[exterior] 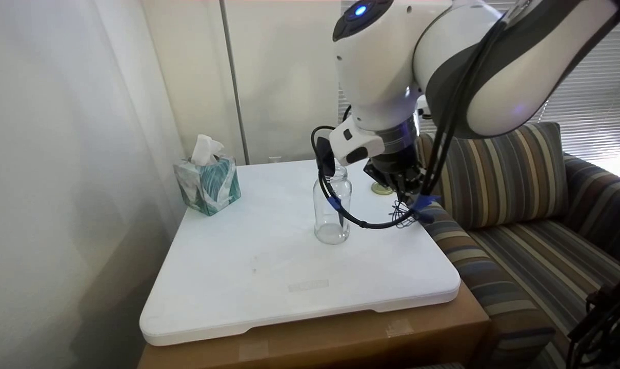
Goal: Put the whisker on the table
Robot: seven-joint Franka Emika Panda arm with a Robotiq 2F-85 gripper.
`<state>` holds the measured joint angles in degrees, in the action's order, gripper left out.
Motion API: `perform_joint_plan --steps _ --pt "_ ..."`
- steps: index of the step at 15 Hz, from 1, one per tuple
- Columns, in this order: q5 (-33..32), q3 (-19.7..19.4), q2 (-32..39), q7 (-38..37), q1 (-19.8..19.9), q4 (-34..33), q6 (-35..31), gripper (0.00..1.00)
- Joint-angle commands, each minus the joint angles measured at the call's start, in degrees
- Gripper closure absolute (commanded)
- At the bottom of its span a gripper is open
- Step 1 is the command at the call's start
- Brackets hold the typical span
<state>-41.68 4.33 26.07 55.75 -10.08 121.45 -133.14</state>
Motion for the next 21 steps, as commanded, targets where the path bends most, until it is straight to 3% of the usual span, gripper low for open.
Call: perform_joint_plan --steps 1,7,8,10,14,19,21 --pt "-1.48 1.17 -0.02 -1.14 1.28 -0.31 -2.99 1.00" --pt "-0.72 2.34 -0.19 -0.34 1.22 -0.73 -5.45 1.00" --pt "-0.63 2.45 -0.15 -0.31 1.25 -0.74 -5.75 0.73" --pt "0.09 2.75 -0.19 -0.17 1.51 -0.65 -6.60 0.67" --pt "4.16 3.84 -0.96 0.77 3.02 -0.15 -10.04 0.38" --pt "16.73 6.61 -4.65 4.30 6.40 1.41 -15.20 0.04" --pt "22.24 7.67 -7.65 6.06 7.51 1.81 -14.25 0.00"
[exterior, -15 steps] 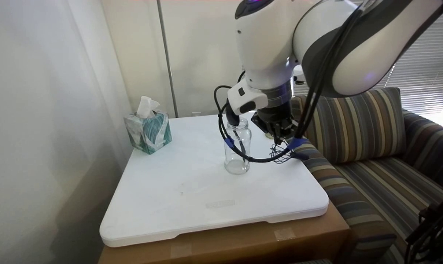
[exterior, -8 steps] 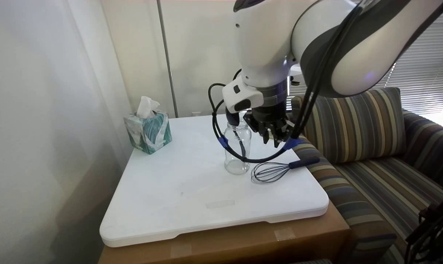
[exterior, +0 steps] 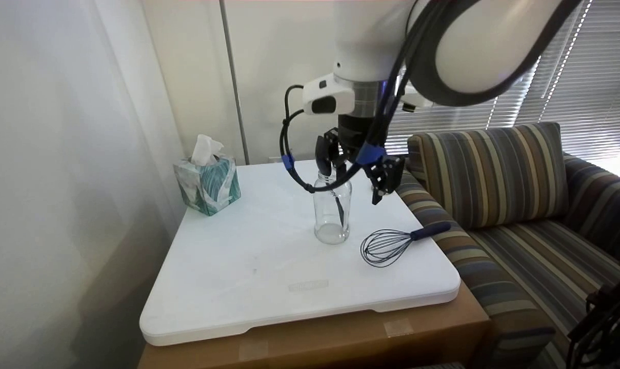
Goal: Put the whisker on the table
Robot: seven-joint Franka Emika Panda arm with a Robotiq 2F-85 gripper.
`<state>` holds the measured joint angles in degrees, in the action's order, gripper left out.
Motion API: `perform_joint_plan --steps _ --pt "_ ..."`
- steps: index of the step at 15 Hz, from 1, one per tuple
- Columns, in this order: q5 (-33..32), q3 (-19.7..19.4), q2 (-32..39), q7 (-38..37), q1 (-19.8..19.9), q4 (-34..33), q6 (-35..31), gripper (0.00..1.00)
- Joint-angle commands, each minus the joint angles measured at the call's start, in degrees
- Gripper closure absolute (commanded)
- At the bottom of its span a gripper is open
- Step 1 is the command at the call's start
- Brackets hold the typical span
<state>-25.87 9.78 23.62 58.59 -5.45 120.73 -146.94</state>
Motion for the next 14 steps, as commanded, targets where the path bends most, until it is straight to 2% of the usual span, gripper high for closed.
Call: perform_joint_plan --steps 1,3,6,12,14 --pt "9.10 2.58 -6.91 3.88 3.22 2.56 0.57 0.00" --pt "13.77 2.87 -10.30 4.86 3.45 2.46 2.42 0.00" --pt "17.08 1.81 -15.57 4.25 2.33 2.16 5.65 0.00" --pt "18.00 0.22 -22.95 2.54 0.73 0.83 10.75 0.00" --pt "16.89 -0.02 -21.82 2.09 0.20 0.13 9.75 0.00"
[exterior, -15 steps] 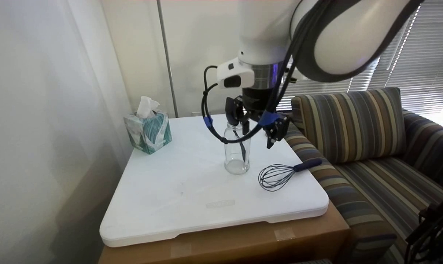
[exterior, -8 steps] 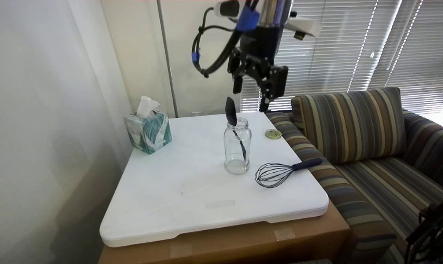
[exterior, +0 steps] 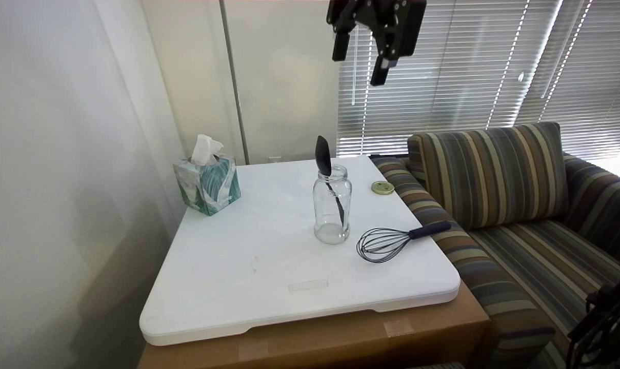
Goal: Put the whisker on the table
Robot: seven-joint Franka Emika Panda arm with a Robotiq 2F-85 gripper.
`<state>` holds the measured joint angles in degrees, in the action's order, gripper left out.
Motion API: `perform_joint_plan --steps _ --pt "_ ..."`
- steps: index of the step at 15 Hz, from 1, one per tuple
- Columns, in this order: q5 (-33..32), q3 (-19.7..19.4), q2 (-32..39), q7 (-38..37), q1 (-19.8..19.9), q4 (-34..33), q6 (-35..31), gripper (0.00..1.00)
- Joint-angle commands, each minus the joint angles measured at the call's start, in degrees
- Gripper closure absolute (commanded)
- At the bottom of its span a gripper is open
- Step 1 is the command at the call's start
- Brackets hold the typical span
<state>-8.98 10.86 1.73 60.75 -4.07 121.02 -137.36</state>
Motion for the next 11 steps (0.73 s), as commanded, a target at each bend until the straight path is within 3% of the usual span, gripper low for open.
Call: perform_joint_plan --steps 1,11 --pt "0.07 -1.20 -0.74 -0.35 -1.30 -0.17 0.68 0.00" --pt "0.14 -1.26 -1.39 -0.73 -1.40 -0.12 1.06 0.00"
